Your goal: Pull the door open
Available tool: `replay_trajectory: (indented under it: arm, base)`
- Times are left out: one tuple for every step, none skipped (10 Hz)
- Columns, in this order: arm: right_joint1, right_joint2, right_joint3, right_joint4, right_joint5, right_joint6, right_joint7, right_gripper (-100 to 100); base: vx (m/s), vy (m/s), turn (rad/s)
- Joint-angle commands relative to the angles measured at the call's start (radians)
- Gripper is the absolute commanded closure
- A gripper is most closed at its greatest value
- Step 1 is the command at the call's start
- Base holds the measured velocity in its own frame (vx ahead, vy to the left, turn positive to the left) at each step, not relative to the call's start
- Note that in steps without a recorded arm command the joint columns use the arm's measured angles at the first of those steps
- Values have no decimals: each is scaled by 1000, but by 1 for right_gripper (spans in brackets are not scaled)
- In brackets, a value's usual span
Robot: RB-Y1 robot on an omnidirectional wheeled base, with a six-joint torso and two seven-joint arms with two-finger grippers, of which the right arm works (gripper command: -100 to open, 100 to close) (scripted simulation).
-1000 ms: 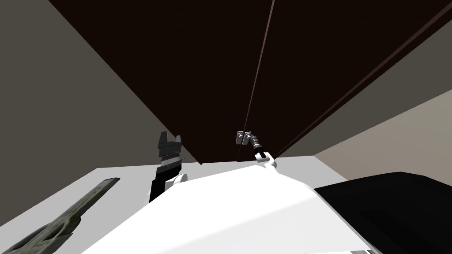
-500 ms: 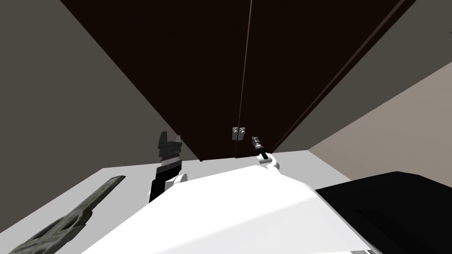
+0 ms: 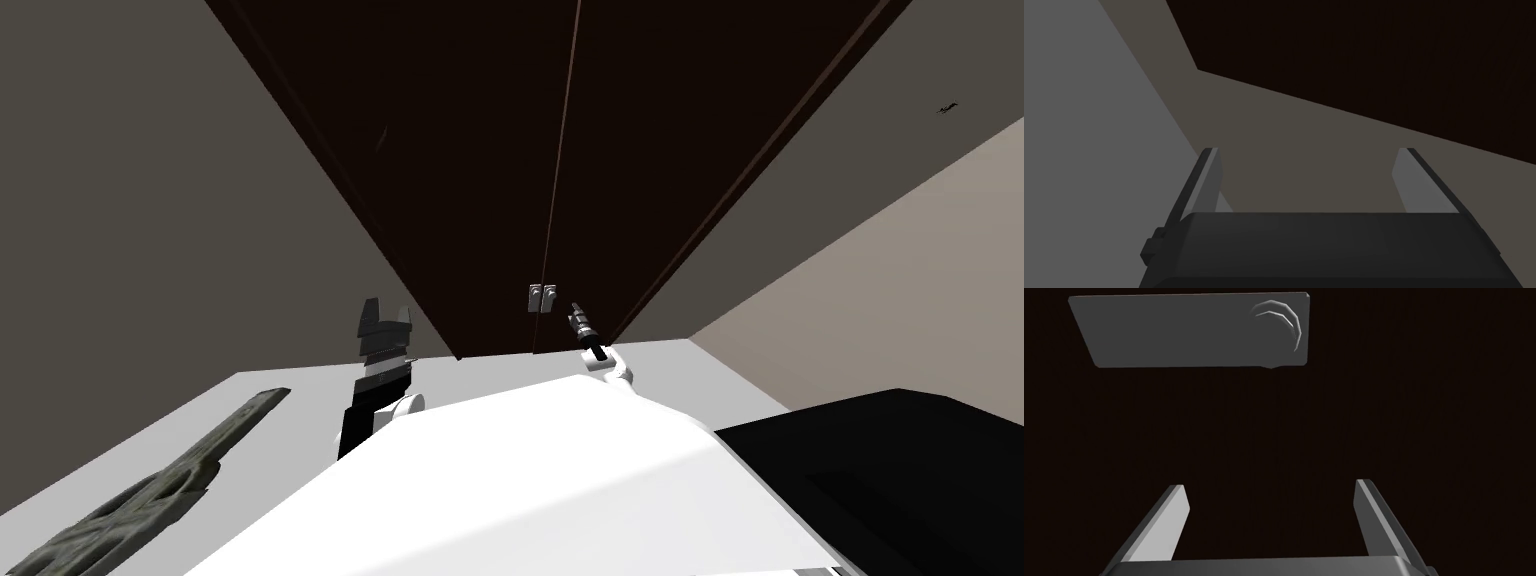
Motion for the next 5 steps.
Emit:
replay_trajectory:
  arm:
    - [9,-12,-29,22,-4,2,7,-100]
    - [16,-20,-47,30,-7,8,10,-100]
    - [18,-27,-64,38,-9,14,14,-100]
    - [15,-27,-67,40,-10,16,16,-100]
    - [10,-25,-65,40,-10,16,18,-100]
  base:
    - [-49,-75,-175]
    - [-5,-96,-133]
    - [76,-74,-98]
    - [141,-46,-28]
    - [161,-37,41]
